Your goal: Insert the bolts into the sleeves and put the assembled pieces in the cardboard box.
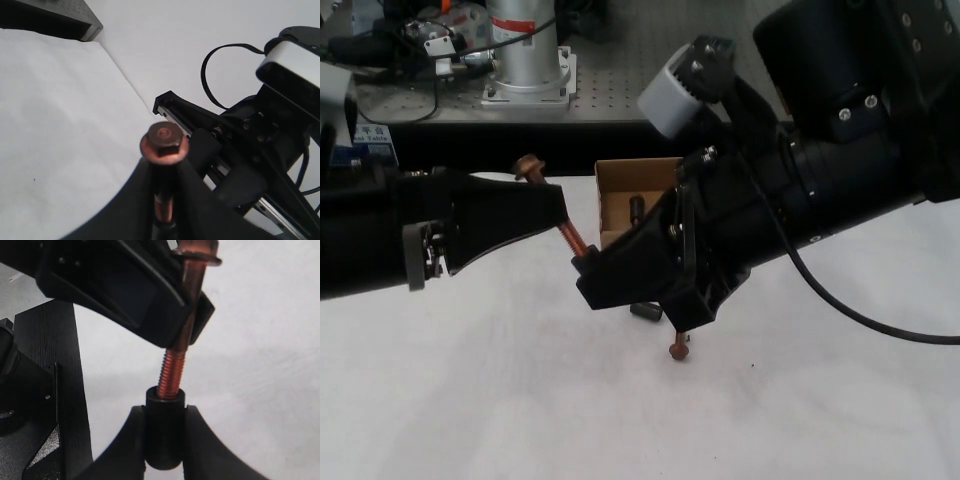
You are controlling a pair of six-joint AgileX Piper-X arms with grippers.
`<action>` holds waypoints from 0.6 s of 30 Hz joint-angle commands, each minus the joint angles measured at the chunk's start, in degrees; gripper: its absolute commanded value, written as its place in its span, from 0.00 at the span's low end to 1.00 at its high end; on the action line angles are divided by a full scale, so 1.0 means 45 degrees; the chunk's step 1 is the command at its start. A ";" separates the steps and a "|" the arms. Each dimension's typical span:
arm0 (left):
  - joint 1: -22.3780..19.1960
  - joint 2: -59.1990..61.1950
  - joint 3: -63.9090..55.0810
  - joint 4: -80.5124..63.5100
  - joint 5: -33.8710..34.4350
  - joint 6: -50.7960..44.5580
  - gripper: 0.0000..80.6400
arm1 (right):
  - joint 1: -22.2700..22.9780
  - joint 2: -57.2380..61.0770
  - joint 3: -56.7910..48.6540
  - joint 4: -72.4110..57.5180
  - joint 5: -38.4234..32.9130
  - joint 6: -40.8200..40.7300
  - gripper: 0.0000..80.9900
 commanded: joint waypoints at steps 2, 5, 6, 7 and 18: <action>0.0068 0.0051 0.0005 0.0031 -0.0094 0.0342 0.01 | 0.0018 -0.0216 -0.0255 -0.0563 -0.0670 -0.0108 0.04; 0.0068 0.0051 0.0005 0.0031 -0.0300 0.0342 0.01 | 0.0018 -0.0216 -0.0415 -0.0652 -0.0666 -0.0073 0.04; 0.0068 0.0051 0.0005 0.0031 -0.0355 0.0342 0.01 | 0.0018 -0.0216 -0.0493 -0.0652 -0.0666 -0.0073 0.04; 0.0068 0.0051 0.0005 0.0031 -0.0412 0.0342 0.01 | 0.0018 -0.0216 -0.0572 -0.0652 -0.0666 -0.0073 0.04; 0.0010 0.0051 0.0005 0.0031 -0.0197 0.0342 0.01 | 0.0018 -0.0188 -0.0784 -0.0733 -0.0666 -0.0042 0.04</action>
